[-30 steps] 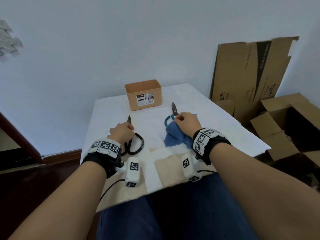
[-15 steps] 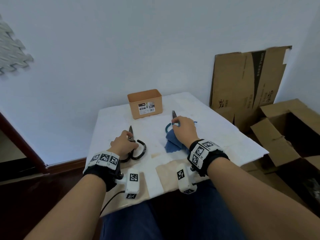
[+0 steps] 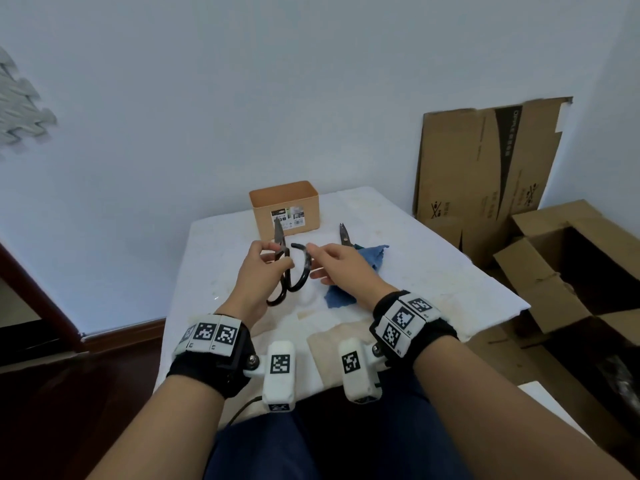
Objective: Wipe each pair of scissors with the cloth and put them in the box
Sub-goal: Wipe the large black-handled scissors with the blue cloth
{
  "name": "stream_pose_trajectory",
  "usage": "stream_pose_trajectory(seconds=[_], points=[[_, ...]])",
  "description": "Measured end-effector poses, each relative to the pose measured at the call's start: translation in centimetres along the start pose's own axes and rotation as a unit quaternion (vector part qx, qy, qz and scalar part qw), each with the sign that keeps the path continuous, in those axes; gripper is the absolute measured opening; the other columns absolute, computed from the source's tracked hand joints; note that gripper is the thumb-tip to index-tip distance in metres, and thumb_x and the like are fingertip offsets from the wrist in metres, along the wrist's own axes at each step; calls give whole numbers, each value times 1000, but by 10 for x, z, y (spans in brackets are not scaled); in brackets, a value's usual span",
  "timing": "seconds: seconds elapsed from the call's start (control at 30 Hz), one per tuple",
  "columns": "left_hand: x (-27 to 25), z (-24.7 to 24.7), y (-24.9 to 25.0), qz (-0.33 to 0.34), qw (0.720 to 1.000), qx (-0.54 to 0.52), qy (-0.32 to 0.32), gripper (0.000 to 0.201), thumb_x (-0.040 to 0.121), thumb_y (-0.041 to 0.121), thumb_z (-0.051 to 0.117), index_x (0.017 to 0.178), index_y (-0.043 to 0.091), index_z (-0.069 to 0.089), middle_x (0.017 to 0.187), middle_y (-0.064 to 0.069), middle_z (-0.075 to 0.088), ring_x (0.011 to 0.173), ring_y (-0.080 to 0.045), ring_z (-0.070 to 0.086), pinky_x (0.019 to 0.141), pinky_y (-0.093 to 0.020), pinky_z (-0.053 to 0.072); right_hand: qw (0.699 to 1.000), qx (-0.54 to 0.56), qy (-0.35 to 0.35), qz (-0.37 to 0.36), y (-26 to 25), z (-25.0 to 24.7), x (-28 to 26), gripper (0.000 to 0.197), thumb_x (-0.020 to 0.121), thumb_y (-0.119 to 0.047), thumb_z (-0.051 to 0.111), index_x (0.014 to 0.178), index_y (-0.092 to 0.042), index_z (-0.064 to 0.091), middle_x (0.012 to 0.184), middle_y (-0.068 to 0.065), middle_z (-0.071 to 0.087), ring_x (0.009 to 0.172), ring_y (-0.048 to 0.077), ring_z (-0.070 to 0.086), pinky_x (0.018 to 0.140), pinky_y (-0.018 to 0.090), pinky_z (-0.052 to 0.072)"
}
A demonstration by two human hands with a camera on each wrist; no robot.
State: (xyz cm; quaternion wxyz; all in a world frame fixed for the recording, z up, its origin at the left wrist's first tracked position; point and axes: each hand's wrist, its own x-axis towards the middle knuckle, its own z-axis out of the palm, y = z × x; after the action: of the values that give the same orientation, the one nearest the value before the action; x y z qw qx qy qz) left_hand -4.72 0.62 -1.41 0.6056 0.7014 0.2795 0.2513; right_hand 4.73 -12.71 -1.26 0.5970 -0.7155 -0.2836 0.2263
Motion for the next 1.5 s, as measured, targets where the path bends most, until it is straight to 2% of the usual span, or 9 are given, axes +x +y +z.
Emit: stream_pose_trajectory(seconds=[0.2, 0.33, 0.53, 0.7, 0.9, 1.07, 1.17, 1.27, 1.5], points=[[-11, 5, -6, 46, 997, 47, -28, 39, 81, 12, 77, 103, 33, 52, 115, 0, 62, 103, -19, 59, 91, -37, 47, 995, 100, -16, 27, 4, -2, -12, 23, 99, -18, 55, 113, -1, 62, 102, 11, 72, 88, 20, 69, 76, 24, 57], [-12, 3, -10, 2, 998, 35, -58, 51, 84, 20, 78, 125, 30, 48, 117, -2, 58, 108, -15, 58, 93, -31, 45, 993, 101, -21, 65, 12, -7, -17, 21, 99, -7, 51, 115, 4, 58, 96, 11, 70, 80, 17, 68, 79, 28, 57], [-8, 7, -17, -94, 993, -3, -74, 27, 97, -6, 52, 123, -9, 60, 89, -11, 69, 57, -6, 60, 60, -16, 47, 984, 140, 9, 111, 24, -11, -19, 18, 101, 0, 40, 112, 4, 55, 85, 11, 65, 58, 15, 66, 62, 24, 58], [-8, 1, -20, -126, 985, -55, -101, 28, 99, -8, 47, 124, -7, 60, 96, -13, 72, 66, -9, 61, 56, -13, 51, 988, 104, 8, 112, 28, -11, -20, 23, 102, -1, 36, 115, 3, 55, 83, 10, 62, 61, 17, 63, 58, 28, 55], [-8, -18, -16, -156, 977, -20, -142, 23, 97, -7, 51, 114, 1, 65, 90, -10, 76, 65, -9, 57, 49, -13, 44, 991, 66, 45, 111, 31, -19, -18, 19, 103, -3, 35, 108, -5, 53, 77, 4, 55, 58, 13, 54, 40, 14, 41], [-11, -24, -15, -200, 964, -65, -161, 17, 100, 6, 54, 110, 10, 66, 94, -14, 76, 79, -21, 70, 68, -30, 62, 989, 102, 39, 95, 31, -18, -19, 28, 103, -4, 35, 85, -11, 55, 81, 7, 58, 71, 21, 65, 51, 18, 51], [-14, -24, -13, -211, 963, -81, -149, 10, 101, 15, 56, 100, 10, 64, 81, -12, 72, 61, -20, 69, 53, -27, 59, 988, 131, 27, 83, 31, -20, -22, 30, 104, -3, 31, 82, -8, 51, 91, 22, 57, 63, 22, 70, 54, 24, 55], [-10, -31, -11, -240, 955, -129, -116, 11, 97, 22, 62, 92, 12, 64, 76, -10, 72, 55, -22, 67, 52, -24, 58, 987, 138, 17, 74, 32, -20, -26, 31, 104, -3, 29, 81, -5, 51, 94, 28, 58, 59, 22, 70, 55, 24, 56], [-8, -32, -16, -208, 896, -387, -59, 36, 97, 31, 62, 114, 1, 55, 113, -30, 69, 96, -35, 74, 72, -33, 63, 973, 208, 64, 71, 34, -17, -22, 20, 105, -4, 31, 103, 0, 51, 88, 17, 57, 69, 25, 70, 59, 27, 57]])
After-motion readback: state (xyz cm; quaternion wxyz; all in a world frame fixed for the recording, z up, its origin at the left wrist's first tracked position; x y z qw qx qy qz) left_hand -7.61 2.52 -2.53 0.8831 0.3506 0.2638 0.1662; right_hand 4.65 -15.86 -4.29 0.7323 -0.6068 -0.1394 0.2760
